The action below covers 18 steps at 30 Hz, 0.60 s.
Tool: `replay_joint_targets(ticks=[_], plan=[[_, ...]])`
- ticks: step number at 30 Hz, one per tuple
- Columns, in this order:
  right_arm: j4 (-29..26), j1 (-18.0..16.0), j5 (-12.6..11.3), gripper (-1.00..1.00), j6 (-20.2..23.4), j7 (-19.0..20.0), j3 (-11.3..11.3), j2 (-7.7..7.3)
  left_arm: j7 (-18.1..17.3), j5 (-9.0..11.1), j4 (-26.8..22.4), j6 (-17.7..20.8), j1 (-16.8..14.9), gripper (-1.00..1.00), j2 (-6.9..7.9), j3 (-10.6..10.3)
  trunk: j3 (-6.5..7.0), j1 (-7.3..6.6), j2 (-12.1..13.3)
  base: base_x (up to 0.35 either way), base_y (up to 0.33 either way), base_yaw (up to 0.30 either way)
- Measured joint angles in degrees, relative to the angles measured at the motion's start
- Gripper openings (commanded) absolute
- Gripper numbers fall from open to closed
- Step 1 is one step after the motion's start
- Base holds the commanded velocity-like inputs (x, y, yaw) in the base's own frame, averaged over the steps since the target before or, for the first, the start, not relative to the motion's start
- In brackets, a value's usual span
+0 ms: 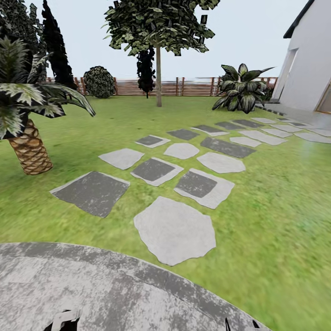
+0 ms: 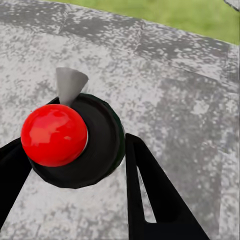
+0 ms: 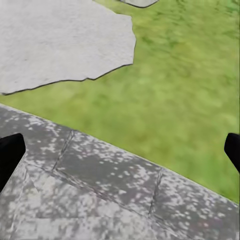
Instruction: In the garden, pick up the pesticide atomizer on the floor and spray pesticide onto both trees until each tree trunk is fully covered.
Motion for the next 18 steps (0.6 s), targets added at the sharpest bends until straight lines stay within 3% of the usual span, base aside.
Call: replay_joint_targets(ticks=[13,18], plan=[[0.0,0.0,-0.1,1.00,0.0,0.0,0.0,-0.05,0.4,0.0,0.0,0.1,0.0,-1.00,-0.07,0.2,0.00,0.00,0.0,0.340,0.000,0.004],[0.0,0.0,-0.1,1.00,0.0,0.0,0.0,-0.05,0.4,0.0,0.0,0.1,0.0,-1.00,-0.08,0.2,0.00,0.00,0.0,0.340,0.000,0.177]])
